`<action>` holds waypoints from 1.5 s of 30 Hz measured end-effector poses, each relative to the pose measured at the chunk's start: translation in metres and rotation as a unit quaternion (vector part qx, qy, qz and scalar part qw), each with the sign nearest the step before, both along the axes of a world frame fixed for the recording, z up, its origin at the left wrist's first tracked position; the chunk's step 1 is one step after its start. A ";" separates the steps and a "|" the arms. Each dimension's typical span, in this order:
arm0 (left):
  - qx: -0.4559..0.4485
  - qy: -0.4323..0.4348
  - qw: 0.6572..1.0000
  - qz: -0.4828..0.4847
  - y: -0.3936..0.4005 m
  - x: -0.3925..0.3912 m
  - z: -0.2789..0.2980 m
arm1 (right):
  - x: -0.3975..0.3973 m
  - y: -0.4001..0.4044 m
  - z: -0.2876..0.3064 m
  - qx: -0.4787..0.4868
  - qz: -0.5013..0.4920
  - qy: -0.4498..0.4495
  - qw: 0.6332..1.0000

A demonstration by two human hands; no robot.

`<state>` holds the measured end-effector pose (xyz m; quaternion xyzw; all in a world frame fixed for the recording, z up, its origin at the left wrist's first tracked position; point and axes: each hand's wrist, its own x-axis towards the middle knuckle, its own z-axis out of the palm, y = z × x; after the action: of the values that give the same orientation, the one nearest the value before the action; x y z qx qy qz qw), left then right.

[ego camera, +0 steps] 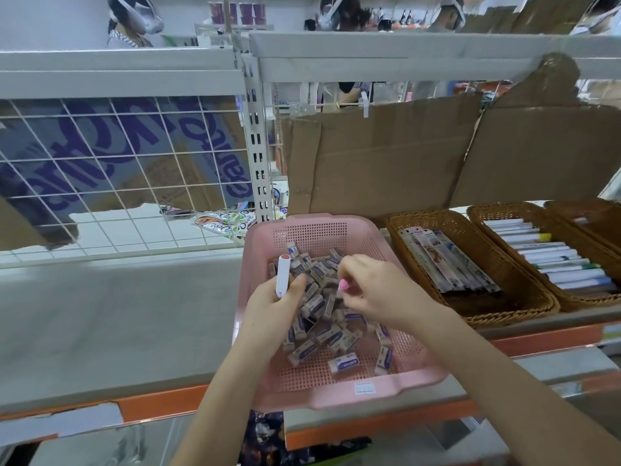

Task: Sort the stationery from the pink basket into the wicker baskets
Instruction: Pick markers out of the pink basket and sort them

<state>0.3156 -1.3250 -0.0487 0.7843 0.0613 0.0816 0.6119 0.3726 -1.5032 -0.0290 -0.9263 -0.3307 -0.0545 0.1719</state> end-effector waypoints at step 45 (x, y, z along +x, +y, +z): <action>-0.077 -0.051 0.995 0.024 0.007 0.010 0.014 | 0.118 0.041 -0.034 -0.061 -0.100 0.121 0.986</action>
<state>0.3258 -1.3178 -0.0344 0.7281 0.0550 0.1312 0.6706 0.4911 -1.4622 -0.0625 -0.9632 -0.2161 0.0611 0.1478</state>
